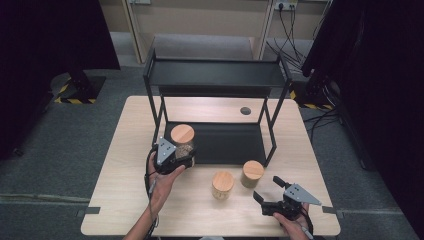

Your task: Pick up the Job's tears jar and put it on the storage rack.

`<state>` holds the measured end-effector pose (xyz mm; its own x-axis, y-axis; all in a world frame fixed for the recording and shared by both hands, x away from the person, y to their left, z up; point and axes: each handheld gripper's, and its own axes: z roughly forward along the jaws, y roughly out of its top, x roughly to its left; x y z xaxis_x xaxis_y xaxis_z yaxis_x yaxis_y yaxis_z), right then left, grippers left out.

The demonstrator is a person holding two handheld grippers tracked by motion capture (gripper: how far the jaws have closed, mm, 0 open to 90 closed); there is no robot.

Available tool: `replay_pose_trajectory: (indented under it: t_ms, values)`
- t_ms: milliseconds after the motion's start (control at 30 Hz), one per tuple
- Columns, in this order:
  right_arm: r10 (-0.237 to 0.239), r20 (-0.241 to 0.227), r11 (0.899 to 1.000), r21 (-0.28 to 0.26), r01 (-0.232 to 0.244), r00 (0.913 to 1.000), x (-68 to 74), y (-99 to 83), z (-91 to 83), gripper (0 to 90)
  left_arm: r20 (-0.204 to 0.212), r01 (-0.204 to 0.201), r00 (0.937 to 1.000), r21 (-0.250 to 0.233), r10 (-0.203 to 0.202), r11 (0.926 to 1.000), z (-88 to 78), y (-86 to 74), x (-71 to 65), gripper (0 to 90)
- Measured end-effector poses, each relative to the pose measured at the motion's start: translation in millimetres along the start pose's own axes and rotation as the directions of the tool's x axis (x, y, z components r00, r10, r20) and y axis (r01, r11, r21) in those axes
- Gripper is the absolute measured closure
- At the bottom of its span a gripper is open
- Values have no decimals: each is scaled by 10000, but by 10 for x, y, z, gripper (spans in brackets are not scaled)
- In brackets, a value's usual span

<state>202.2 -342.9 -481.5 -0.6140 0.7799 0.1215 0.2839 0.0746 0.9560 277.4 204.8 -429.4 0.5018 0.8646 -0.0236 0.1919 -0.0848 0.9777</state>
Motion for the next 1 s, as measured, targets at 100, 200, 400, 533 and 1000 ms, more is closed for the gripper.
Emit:
replay_pose_trajectory:
  t_ms: [100,200,400,533,1000]
  values:
    - [3,2,10000,3,-3,10000,-1,0,0,9,-96,-46,9999,25,46,10000,59,15,9,250]
    - [11,8,10000,-3,-11,10000,-4,-1,-1,9,-107,-26,9999,47,27,10000,114,30,12,250]
    - [4,4,10000,-13,-4,10000,-5,-1,-3,9,-156,-72,9999,176,75,9998,215,63,1,250]
    - [-5,-11,10000,-18,5,10000,-7,-1,-4,9,-242,-20,9997,193,25,9998,287,59,5,250]
    - [8,-21,10000,-26,-8,10000,-16,0,-11,9,-627,-80,9980,193,92,9998,541,0,2,250]
